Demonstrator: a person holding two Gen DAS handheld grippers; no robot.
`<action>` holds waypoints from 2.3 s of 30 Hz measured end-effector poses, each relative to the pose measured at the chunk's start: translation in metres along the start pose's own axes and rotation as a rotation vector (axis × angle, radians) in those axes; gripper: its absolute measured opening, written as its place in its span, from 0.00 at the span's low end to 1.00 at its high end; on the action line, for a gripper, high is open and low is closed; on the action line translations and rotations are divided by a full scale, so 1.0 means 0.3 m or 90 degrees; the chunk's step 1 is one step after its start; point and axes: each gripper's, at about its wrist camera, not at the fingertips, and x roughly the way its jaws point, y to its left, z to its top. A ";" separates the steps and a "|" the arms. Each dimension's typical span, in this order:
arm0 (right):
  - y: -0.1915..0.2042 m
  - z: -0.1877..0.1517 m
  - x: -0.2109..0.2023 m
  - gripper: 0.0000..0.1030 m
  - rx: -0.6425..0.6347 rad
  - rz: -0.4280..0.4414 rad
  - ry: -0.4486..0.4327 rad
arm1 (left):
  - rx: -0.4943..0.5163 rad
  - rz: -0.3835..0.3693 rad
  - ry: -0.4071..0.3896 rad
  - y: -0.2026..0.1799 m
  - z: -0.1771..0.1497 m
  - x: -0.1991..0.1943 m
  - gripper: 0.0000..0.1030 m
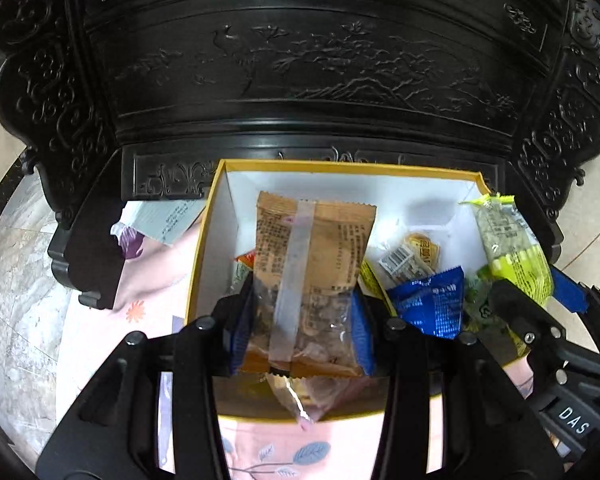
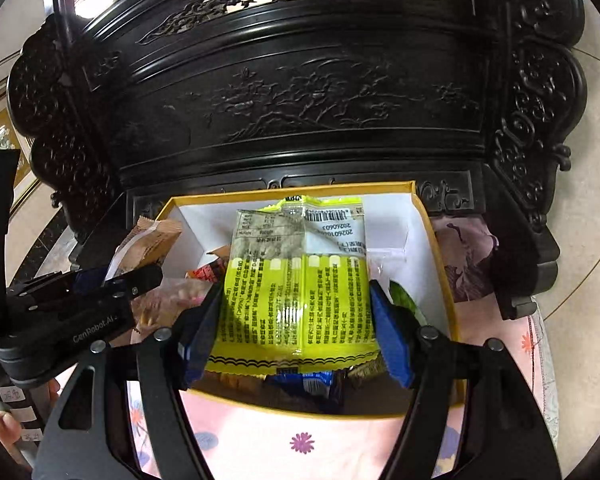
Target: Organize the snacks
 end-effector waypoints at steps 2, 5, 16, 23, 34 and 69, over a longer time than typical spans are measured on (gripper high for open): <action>0.011 0.005 -0.020 0.80 -0.017 0.003 -0.024 | 0.006 0.001 -0.018 0.001 0.013 -0.016 0.46; 0.002 -0.010 -0.073 0.99 -0.012 -0.019 -0.065 | 0.006 0.021 -0.081 0.007 0.023 -0.080 0.98; 0.008 -0.019 -0.122 0.99 -0.001 -0.050 -0.072 | 0.006 0.027 -0.100 0.015 0.022 -0.116 0.98; 0.007 -0.025 -0.119 0.99 0.005 -0.046 -0.068 | 0.000 0.026 -0.095 0.017 0.023 -0.109 0.98; 0.018 -0.033 -0.103 0.99 0.002 -0.036 -0.052 | -0.020 0.012 -0.068 0.041 0.026 -0.089 0.98; 0.014 -0.048 -0.082 0.99 0.003 -0.030 -0.032 | -0.001 0.001 -0.044 0.000 0.006 -0.064 0.98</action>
